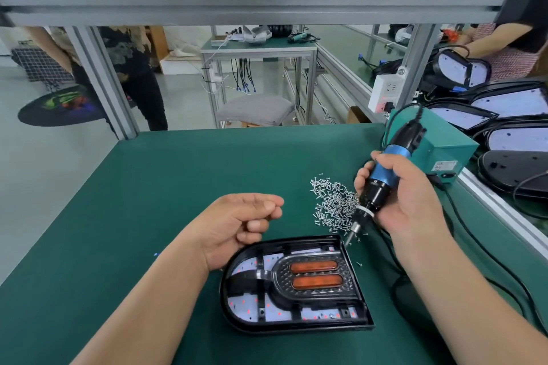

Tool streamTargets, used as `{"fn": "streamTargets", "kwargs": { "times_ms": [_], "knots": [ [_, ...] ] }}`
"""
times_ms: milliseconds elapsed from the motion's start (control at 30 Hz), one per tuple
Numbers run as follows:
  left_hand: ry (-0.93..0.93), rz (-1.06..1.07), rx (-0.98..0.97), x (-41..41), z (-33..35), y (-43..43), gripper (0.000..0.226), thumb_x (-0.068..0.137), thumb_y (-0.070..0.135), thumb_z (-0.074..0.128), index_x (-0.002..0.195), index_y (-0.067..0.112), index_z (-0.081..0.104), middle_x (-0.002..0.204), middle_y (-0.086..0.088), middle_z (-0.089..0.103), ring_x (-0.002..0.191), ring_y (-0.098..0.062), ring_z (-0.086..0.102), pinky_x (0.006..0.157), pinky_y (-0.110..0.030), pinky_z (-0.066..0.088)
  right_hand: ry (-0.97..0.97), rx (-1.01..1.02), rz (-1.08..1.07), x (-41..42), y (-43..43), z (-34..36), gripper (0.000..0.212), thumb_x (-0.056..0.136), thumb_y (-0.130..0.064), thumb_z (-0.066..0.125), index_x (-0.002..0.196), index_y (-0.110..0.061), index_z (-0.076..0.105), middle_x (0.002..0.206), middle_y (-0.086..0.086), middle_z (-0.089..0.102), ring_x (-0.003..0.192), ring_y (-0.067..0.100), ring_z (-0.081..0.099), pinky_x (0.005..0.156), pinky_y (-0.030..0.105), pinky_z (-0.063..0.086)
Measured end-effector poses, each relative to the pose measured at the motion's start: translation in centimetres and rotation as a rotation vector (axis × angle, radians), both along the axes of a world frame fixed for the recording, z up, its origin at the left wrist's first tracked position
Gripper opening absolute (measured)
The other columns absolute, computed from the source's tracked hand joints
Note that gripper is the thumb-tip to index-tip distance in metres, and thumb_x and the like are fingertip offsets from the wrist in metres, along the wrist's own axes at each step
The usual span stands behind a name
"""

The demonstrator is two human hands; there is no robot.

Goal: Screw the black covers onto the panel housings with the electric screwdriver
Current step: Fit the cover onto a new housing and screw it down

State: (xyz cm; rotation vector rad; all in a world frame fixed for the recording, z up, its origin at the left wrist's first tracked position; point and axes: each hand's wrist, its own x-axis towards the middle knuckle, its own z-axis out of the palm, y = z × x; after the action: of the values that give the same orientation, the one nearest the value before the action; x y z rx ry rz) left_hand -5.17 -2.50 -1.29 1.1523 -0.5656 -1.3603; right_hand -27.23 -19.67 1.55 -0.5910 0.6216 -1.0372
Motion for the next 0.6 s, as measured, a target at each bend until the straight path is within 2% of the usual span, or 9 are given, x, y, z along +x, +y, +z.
{"fn": "streamTargets", "kwargs": {
  "times_ms": [167, 367, 500, 600],
  "knots": [
    [-0.034, -0.002, 0.005, -0.1, -0.1, -0.1, 0.014, 0.100, -0.004, 0.060, 0.111, -0.001, 0.067, 0.087, -0.010, 0.072, 0.049, -0.005, 0.039, 0.038, -0.013, 0.029, -0.102, 0.014, -0.134, 1.2, -0.6, 2.0, 0.012, 0.094, -0.007, 0.071, 0.092, -0.010, 0.060, 0.074, 0.003, 0.061, 0.062, 0.018, 0.061, 0.065, 0.032, 0.056],
    [-0.080, -0.015, -0.026, 0.0, -0.3, -0.2, 0.009, 0.100, 0.002, 0.064, 0.107, 0.002, 0.071, 0.089, -0.009, 0.070, 0.052, -0.006, 0.040, 0.038, -0.013, 0.029, -0.312, 0.051, -0.228, 3.5, 0.7, 3.0, 0.017, 0.093, -0.014, 0.078, 0.096, -0.013, 0.061, 0.074, 0.002, 0.061, 0.062, 0.017, 0.060, 0.061, 0.029, 0.052],
    [-0.137, -0.053, -0.046, 0.1, -0.2, 0.1, 0.013, 0.093, 0.007, 0.071, 0.102, 0.007, 0.081, 0.093, -0.009, 0.073, 0.054, -0.006, 0.042, 0.041, -0.013, 0.028, -0.363, 0.075, -0.223, 5.0, 2.5, 1.7, 0.017, 0.094, -0.012, 0.074, 0.101, -0.013, 0.058, 0.073, 0.003, 0.059, 0.060, 0.017, 0.059, 0.060, 0.030, 0.052],
    [-0.162, -0.089, -0.061, 0.1, -0.1, 0.1, 0.017, 0.085, 0.011, 0.076, 0.100, 0.009, 0.082, 0.095, -0.011, 0.073, 0.053, -0.006, 0.041, 0.041, -0.013, 0.027, -0.357, 0.064, -0.221, 5.4, 3.2, 1.2, 0.015, 0.095, -0.012, 0.072, 0.101, -0.013, 0.059, 0.073, 0.003, 0.059, 0.060, 0.017, 0.058, 0.059, 0.030, 0.052]
  ]
}}
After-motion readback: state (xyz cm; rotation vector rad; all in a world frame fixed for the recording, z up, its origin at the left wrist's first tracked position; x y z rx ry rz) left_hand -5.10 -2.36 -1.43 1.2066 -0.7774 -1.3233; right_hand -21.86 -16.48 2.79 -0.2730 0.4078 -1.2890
